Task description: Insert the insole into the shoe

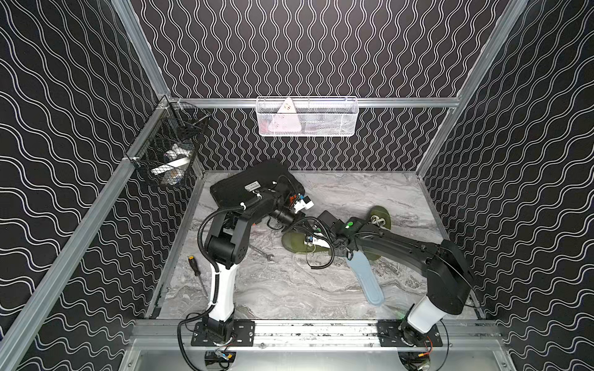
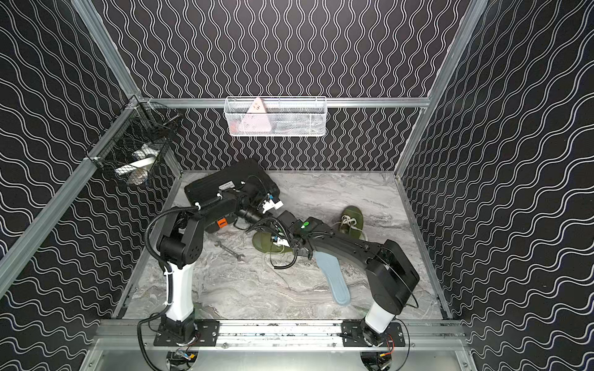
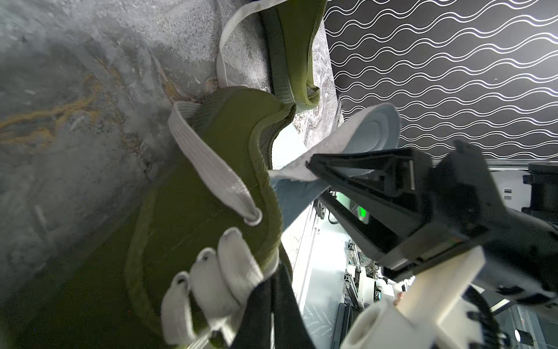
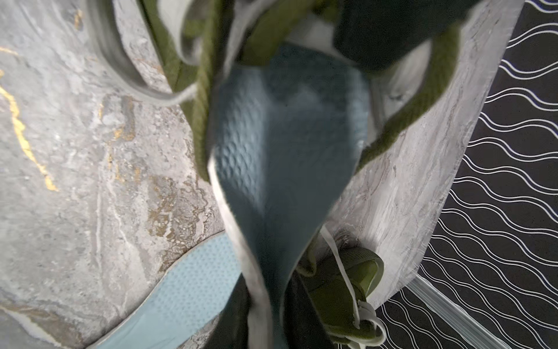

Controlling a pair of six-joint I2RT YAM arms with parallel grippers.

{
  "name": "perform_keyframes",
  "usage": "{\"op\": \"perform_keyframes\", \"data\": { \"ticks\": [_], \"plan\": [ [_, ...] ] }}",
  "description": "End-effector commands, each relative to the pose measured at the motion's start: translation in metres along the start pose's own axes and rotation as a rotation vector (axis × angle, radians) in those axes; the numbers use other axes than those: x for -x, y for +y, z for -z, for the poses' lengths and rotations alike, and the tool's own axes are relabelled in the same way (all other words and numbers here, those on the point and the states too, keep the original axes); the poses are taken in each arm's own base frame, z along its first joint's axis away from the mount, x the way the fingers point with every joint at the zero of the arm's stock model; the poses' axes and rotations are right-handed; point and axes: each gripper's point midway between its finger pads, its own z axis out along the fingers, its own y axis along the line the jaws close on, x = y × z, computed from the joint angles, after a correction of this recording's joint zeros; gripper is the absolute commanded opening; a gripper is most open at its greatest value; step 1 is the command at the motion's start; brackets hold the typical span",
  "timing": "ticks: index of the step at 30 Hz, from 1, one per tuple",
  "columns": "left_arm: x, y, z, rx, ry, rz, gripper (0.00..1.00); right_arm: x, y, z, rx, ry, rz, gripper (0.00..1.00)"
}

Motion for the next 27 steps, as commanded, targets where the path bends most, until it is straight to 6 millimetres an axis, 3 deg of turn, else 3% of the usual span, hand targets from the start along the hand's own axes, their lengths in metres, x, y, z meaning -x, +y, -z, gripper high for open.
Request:
{"op": "perform_keyframes", "data": {
  "ticks": [1,9,12,18,27],
  "plan": [
    [0.002,-0.012,0.004,-0.068,-0.014,-0.011,0.0,0.009,0.0,0.003,-0.018,-0.072,0.022,0.23],
    [0.004,-0.012,0.007,-0.055,-0.009,-0.017,0.0,0.024,0.007,0.024,0.019,-0.226,0.07,0.22],
    [0.005,-0.009,0.006,-0.053,-0.003,-0.016,0.0,0.027,0.018,0.012,0.058,-0.227,0.097,0.22],
    [0.004,-0.006,0.005,-0.061,0.003,-0.011,0.0,0.047,0.013,-0.002,0.068,-0.246,0.089,0.21],
    [0.006,-0.007,0.003,-0.081,0.007,0.0,0.0,0.05,0.001,0.0,0.024,-0.275,-0.011,0.22]
  ]
}}
